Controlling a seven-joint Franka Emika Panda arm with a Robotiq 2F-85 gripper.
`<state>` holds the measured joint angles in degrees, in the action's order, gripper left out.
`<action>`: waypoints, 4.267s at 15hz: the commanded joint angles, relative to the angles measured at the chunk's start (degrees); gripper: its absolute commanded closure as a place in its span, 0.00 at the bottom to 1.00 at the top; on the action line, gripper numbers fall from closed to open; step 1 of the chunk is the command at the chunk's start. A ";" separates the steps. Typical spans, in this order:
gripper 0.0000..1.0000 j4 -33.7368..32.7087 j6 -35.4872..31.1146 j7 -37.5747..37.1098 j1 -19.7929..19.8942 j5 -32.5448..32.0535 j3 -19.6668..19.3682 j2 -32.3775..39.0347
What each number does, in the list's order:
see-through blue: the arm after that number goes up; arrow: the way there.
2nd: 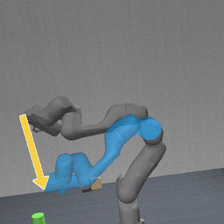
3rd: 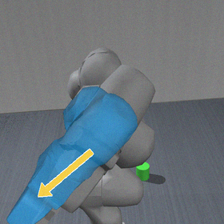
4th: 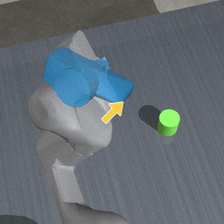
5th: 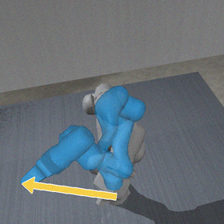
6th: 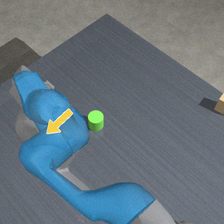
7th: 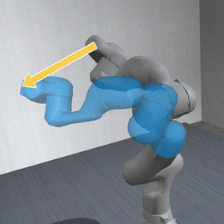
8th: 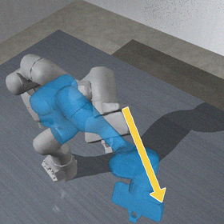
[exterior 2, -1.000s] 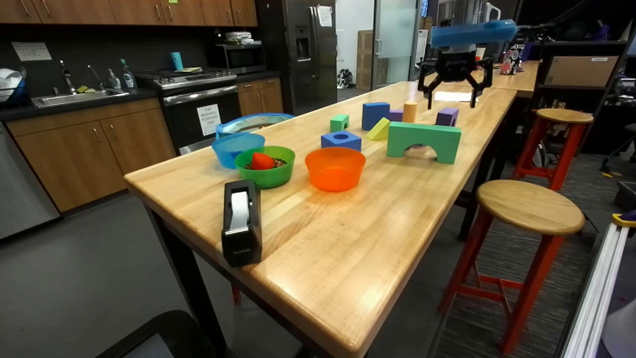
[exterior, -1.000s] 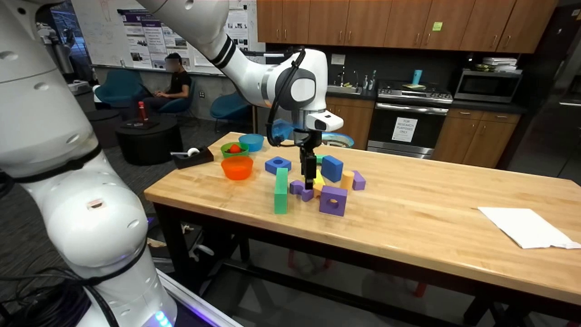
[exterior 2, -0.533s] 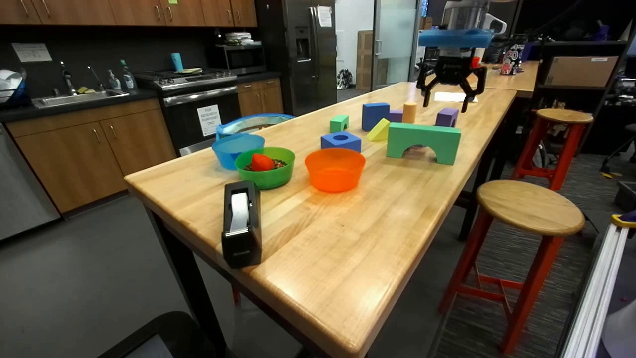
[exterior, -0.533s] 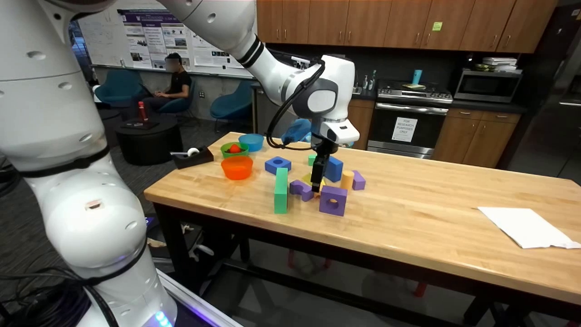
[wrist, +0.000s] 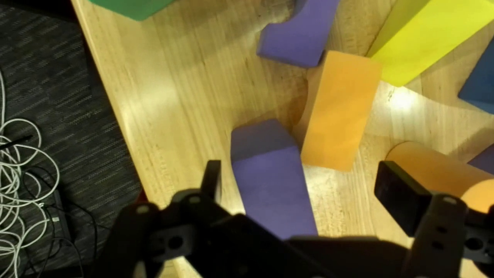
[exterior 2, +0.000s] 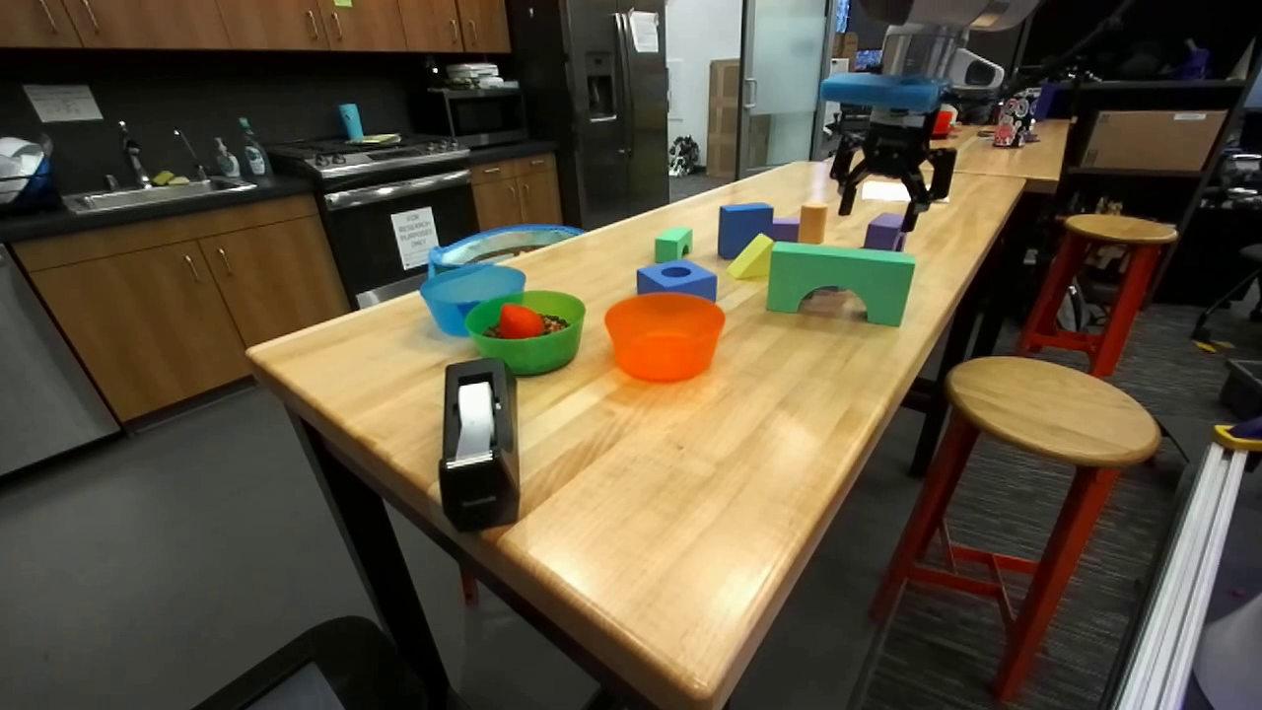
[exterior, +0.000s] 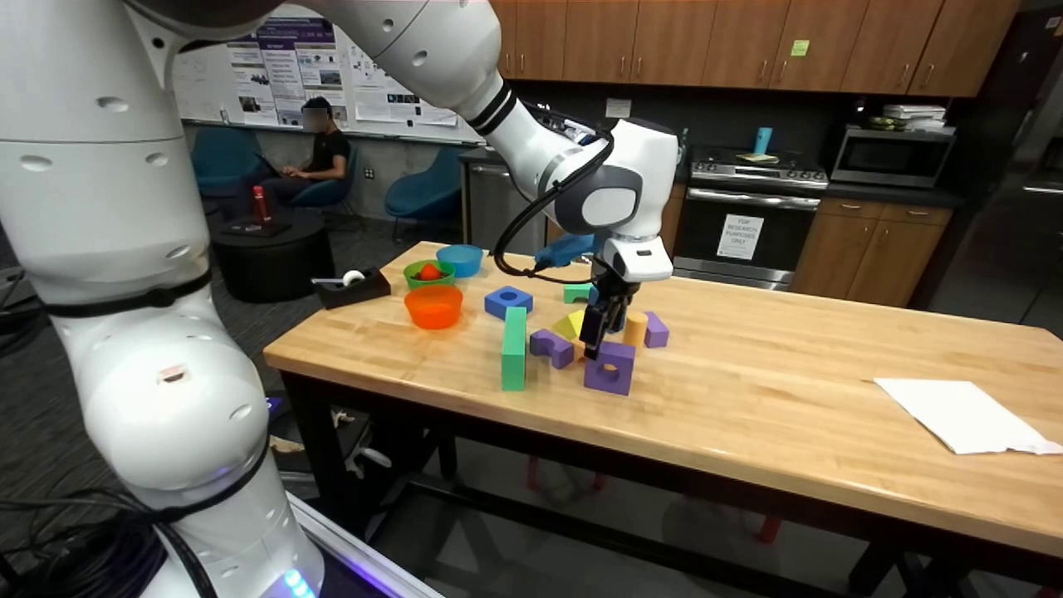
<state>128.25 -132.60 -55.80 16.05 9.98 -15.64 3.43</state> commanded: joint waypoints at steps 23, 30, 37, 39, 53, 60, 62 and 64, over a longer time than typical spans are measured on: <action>0.84 1.55 1.60 12.31 0.61 -2.41 -2.38 -2.03; 0.84 4.19 6.98 18.50 0.23 -7.36 -1.10 -10.70; 0.84 10.04 7.13 32.46 -0.18 -13.12 3.10 -21.36; 0.84 11.73 7.22 36.43 -0.29 -14.73 4.21 -23.81; 0.84 20.62 6.61 67.98 -5.72 -21.82 5.48 -36.67; 0.84 21.04 5.57 86.64 -11.18 -22.90 2.73 -34.73; 0.84 21.20 5.85 91.97 -12.13 -23.72 2.11 -33.92; 0.84 21.15 6.10 97.14 -12.54 -24.61 1.97 -33.27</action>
<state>149.56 -126.21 34.68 4.95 -12.44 -12.40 -30.99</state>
